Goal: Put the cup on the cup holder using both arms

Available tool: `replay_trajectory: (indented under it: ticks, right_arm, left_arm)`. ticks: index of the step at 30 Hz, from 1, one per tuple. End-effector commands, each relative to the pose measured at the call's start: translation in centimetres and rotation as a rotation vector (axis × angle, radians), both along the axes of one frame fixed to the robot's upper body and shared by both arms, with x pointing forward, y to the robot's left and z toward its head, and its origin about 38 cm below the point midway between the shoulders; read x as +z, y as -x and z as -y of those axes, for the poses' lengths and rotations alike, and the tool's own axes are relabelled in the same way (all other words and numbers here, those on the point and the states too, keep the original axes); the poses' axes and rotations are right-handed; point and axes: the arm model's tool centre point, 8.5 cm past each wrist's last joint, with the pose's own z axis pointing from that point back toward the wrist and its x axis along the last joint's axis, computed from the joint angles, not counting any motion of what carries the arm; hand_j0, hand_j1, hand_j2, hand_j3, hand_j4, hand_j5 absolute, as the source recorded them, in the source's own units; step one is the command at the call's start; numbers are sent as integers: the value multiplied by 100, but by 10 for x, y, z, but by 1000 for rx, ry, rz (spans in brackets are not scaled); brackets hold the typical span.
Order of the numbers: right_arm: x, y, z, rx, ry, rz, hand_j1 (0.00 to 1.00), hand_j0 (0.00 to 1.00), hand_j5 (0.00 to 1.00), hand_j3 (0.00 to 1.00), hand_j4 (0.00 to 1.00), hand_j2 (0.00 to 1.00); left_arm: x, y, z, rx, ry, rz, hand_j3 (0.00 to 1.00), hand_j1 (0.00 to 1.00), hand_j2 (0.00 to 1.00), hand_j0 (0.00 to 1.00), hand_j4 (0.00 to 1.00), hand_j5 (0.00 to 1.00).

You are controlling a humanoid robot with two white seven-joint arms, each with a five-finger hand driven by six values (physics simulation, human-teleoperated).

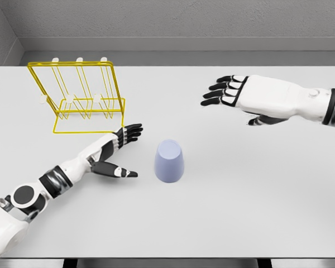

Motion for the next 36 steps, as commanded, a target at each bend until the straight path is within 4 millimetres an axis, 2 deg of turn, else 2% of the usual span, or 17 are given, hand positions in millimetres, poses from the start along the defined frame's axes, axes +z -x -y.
replay_trajectory:
  ticks: [1, 3, 6, 7, 9, 12, 19, 36]
  right_arm:
    - [59, 2, 39, -69, -164, 95, 100, 100, 100, 100, 100, 100]
    - [44, 10, 47, -68, -275, 19, 100, 100, 100, 100, 100, 100]
    - [10, 12, 45, -93, -372, -47, 100, 100, 100, 100, 100, 100]
    - [0, 14, 47, -109, -389, -67, 100, 100, 100, 100, 100, 100]
    - [-19, 9, 64, -176, -397, -114, 100, 100, 100, 100, 100, 100]
    - [-35, 13, 66, -196, -411, -153, 100, 100, 100, 100, 100, 100]
    - [-38, 15, 69, -208, -421, -155, 100, 100, 100, 100, 100, 100]
    - [-42, 13, 73, -224, -424, -167, 100, 100, 100, 100, 100, 100]
  left_arm:
    - [-4, 1, 8, -2, 18, -12, 100, 100, 100, 100, 100, 100]
    - [-4, 0, 18, -13, 38, -10, 100, 100, 100, 100, 100, 100]
    - [-1, -1, 30, -32, 57, -4, 100, 100, 100, 100, 100, 100]
    - [0, -1, 32, -37, 58, -4, 100, 100, 100, 100, 100, 100]
    - [-1, -1, 38, -42, 70, -4, 100, 100, 100, 100, 100, 100]
    - [-1, 1, 47, -60, 78, -7, 100, 100, 100, 100, 100, 100]
    - [0, -1, 68, -82, 99, -29, 100, 100, 100, 100, 100, 100]
    - [-7, 2, 79, -94, 98, -60, 100, 100, 100, 100, 100, 100]
